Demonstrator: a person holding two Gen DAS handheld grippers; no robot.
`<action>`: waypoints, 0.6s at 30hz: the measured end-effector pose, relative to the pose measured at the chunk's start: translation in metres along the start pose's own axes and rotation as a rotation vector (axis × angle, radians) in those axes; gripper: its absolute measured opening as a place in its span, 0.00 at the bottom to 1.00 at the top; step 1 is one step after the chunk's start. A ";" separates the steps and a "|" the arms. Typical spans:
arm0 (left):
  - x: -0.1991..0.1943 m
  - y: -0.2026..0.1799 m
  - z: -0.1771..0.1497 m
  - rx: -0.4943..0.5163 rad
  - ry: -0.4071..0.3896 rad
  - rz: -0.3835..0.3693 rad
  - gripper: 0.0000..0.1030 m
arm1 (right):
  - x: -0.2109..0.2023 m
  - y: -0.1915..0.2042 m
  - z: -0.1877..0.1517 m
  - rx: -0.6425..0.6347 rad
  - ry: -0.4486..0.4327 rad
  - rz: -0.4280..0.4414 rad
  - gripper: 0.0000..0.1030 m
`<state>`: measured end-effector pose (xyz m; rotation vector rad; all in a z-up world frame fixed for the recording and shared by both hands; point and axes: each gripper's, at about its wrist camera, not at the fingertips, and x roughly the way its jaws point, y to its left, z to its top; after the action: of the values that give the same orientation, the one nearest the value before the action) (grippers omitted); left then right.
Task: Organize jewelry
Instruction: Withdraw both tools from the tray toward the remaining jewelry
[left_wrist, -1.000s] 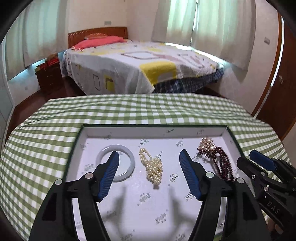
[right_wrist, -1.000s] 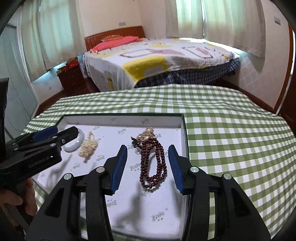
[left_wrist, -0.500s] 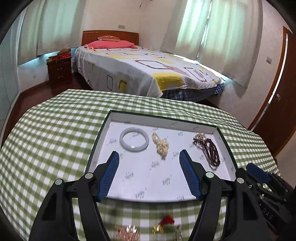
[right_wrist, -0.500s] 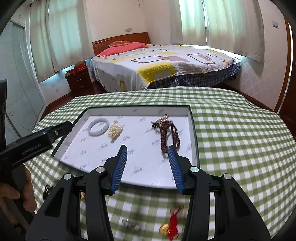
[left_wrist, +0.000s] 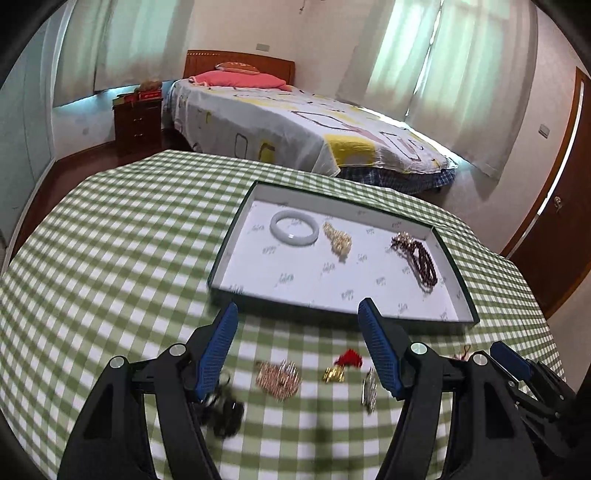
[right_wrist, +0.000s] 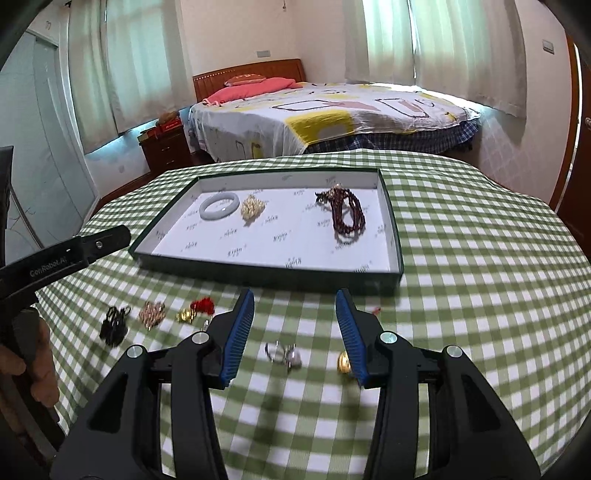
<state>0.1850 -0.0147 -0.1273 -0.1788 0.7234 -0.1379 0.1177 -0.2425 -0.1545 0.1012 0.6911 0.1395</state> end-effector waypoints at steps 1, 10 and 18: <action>-0.003 0.002 -0.005 -0.002 0.000 0.005 0.64 | 0.000 0.000 -0.003 0.000 0.003 0.001 0.44; -0.016 0.018 -0.038 0.003 -0.011 0.063 0.64 | 0.004 0.008 -0.027 -0.020 0.022 0.008 0.44; -0.010 0.037 -0.052 -0.010 -0.012 0.124 0.64 | 0.024 0.012 -0.029 -0.038 0.052 -0.003 0.44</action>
<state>0.1450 0.0169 -0.1672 -0.1432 0.7216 -0.0148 0.1161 -0.2253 -0.1899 0.0606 0.7403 0.1530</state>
